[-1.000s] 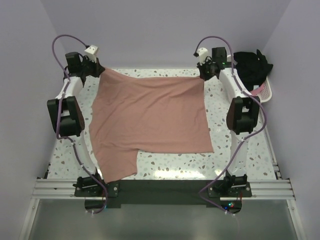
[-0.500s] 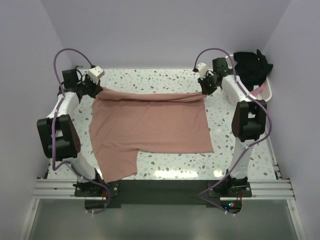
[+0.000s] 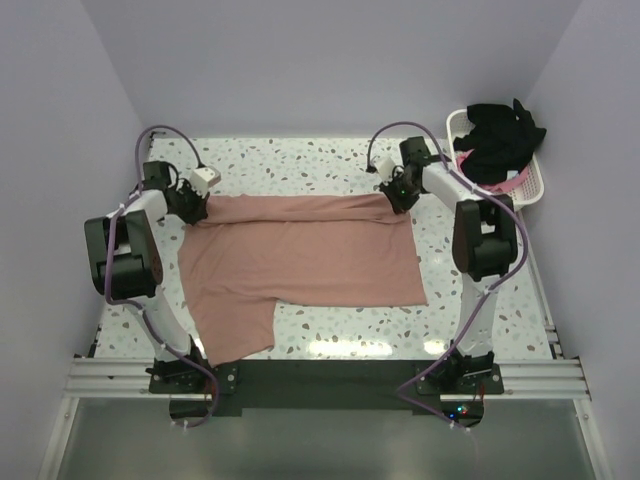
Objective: Fold and stack the t-shirts
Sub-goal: Fold the tshirt
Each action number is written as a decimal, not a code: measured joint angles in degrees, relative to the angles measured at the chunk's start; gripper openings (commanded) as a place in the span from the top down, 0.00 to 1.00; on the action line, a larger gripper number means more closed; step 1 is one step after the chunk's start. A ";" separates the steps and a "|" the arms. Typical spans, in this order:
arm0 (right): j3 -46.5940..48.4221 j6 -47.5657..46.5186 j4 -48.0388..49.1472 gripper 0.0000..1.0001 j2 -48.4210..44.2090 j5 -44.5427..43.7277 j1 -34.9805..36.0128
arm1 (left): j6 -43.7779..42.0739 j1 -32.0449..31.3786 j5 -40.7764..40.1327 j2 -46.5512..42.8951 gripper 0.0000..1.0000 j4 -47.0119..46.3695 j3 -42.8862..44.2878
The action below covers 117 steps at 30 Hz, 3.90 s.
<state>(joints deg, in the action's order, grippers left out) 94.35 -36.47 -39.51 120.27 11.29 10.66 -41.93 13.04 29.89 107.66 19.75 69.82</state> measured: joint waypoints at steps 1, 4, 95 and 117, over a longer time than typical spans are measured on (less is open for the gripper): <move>-0.04 -0.13 -0.07 1.00 0.31 -0.26 0.26 | -0.37 0.00 -0.33 0.46 1.00 0.37 0.00; -0.20 -0.66 -0.35 1.00 0.50 -1.27 0.44 | -1.55 0.00 -0.94 0.81 1.00 1.64 0.02; 17.77 -1.57 -27.76 0.60 12.79 1.88 1.40 | -7.72 -12.07 13.07 0.13 1.00 29.00 18.14; 18.01 -0.98 -28.02 0.58 12.74 1.44 1.46 | -3.43 -13.09 15.58 -19.50 0.55 30.62 -4.98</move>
<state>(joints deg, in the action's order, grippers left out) 112.36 -37.45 -67.53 133.01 12.73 12.12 -45.36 -0.05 45.47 88.16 50.37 64.84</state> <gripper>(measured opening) 0.416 0.416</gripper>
